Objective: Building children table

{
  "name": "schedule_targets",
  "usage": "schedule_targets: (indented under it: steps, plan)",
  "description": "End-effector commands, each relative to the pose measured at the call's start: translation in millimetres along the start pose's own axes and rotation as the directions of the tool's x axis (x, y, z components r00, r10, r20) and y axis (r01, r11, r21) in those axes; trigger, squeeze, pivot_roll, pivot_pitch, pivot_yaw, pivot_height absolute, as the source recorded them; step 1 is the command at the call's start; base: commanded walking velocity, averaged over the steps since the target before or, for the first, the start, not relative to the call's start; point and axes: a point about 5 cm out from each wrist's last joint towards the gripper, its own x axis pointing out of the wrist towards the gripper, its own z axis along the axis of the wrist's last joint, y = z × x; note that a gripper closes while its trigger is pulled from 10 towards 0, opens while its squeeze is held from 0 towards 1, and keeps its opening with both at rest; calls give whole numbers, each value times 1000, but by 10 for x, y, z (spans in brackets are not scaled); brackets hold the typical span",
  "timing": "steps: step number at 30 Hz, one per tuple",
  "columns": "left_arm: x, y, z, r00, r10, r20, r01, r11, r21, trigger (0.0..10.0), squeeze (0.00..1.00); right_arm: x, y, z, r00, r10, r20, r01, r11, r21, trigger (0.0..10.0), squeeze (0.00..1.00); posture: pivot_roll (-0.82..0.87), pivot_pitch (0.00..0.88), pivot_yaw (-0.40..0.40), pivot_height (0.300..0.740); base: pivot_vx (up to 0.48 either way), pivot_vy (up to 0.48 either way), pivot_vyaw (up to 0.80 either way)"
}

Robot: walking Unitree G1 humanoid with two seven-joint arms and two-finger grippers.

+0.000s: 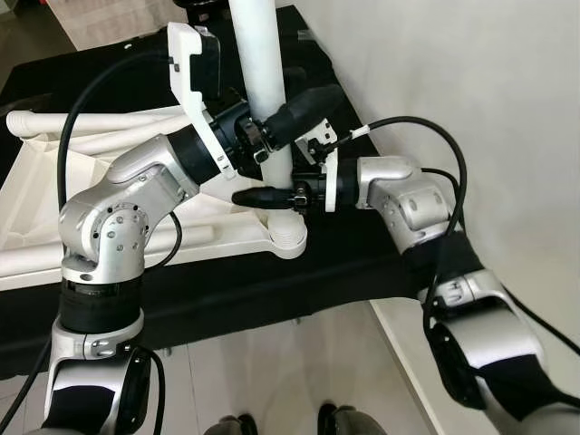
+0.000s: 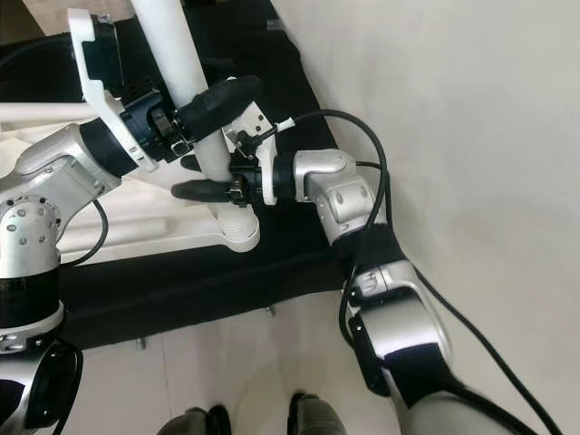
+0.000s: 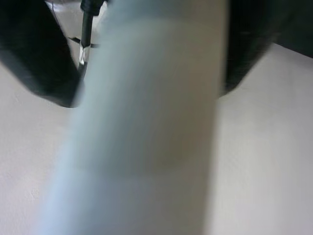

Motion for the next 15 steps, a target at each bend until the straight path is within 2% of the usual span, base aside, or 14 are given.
schedule_targets:
  steps: [1, 2, 5, 8, 9, 10, 11, 12, 13, 14, 15]
  plan:
    - [114, -150, -178, 994, -94, -63, 91, 994, -59, 10000, 533, 17, -21, -39, 996, -90, 20, 89, 994, 60, 0, 0, -92, 230, 51, 740, 0, 0, 0]
    - [90, -122, -173, 995, -73, -66, 70, 996, -47, 10000, 0, -15, 13, -85, 991, -133, 24, 132, 989, 64, 0, 0, -93, 236, 47, 740, 0, 0, 0]
    - [60, -99, -172, 996, -59, -71, 57, 998, -36, 10000, 0, -50, 57, -132, 984, -178, 27, 176, 982, 67, 0, 0, -93, 236, 47, 740, 0, 0, 0]
    - [24, -120, -162, 997, -42, -70, 40, 999, -34, 10000, 0, -31, 386, -358, 959, -284, -17, 285, 958, 33, 0, 0, -84, 259, 37, 740, 0, 0, 0]
    - [24, -120, -162, 997, -42, -70, 40, 999, -34, 10000, 0, -31, 386, -358, 959, -284, -17, 285, 958, 33, 0, 0, -84, 259, 37, 740, 0, 0, 0]
    - [19, -133, -168, 997, -36, -72, 34, 999, -35, 10000, 0, -17, 487, -476, 912, -407, -53, 408, 913, 3, 0, 0, -79, 266, 34, 740, 0, 0, 0]
    - [16, -143, -171, 997, -36, -73, 34, 999, -36, 10000, 0, -21, 506, -554, 860, -502, -89, 501, 865, -31, 0, 0, -78, 273, 35, 740, 0, 0, 0]
    - [16, -143, -171, 997, -36, -73, 34, 999, -36, 10000, 0, -21, 506, -554, 860, -502, -89, 501, 865, -31, 0, 0, -78, 273, 35, 740, 0, 0, 0]
    - [14, -150, -173, 997, -37, -73, 34, 999, -37, 10000, 0, -28, 523, -602, 817, -566, -111, 563, 824, -58, 0, 0, -78, 273, 35, 740, 0, 0, 0]
    - [15, -157, -173, 997, -35, -74, 33, 999, -38, 10000, 0, -33, 537, -659, 758, -640, -124, 636, 768, -76, 0, 0, -70, 279, 34, 740, 0, 0, 0]
    - [15, -157, -173, 997, -35, -74, 33, 999, -38, 10000, 0, -33, 537, -659, 758, -640, -124, 636, 768, -76, 0, 0, -70, 279, 34, 740, 0, 0, 0]
